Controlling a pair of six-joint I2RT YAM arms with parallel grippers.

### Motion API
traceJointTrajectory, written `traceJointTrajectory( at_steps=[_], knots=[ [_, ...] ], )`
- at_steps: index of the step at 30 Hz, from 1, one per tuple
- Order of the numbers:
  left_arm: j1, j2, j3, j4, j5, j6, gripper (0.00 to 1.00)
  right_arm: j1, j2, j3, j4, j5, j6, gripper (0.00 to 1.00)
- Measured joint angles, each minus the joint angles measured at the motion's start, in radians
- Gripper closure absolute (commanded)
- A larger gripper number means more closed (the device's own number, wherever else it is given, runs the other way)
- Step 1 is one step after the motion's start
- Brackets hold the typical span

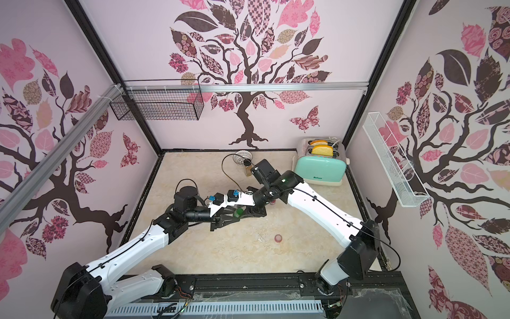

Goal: Close the paint jar lid
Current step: Screw the lid onto the paint jar.

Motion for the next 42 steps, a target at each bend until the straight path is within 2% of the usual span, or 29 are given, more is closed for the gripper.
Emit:
traceJointTrajectory(
  at_steps=[11,17,28,37,42],
  knots=[
    [0.000,0.002,0.000,0.000,-0.006,0.000,0.83,-0.004,0.000,0.000,-0.005,-0.010,0.027,0.69],
    [0.000,0.002,0.001,0.002,-0.015,0.001,0.84,-0.005,0.000,0.000,0.001,-0.010,0.088,0.75],
    [0.000,-0.023,-0.008,0.021,-0.097,0.003,0.84,0.009,-0.010,-0.020,0.073,0.031,0.297,0.80],
    [-0.001,-0.050,-0.029,0.037,-0.149,0.007,0.83,0.033,-0.045,-0.076,0.166,0.083,0.499,0.96],
    [-0.001,-0.053,-0.033,0.037,-0.172,0.011,0.84,0.051,-0.048,-0.084,0.189,0.132,0.617,0.98]
  ],
)
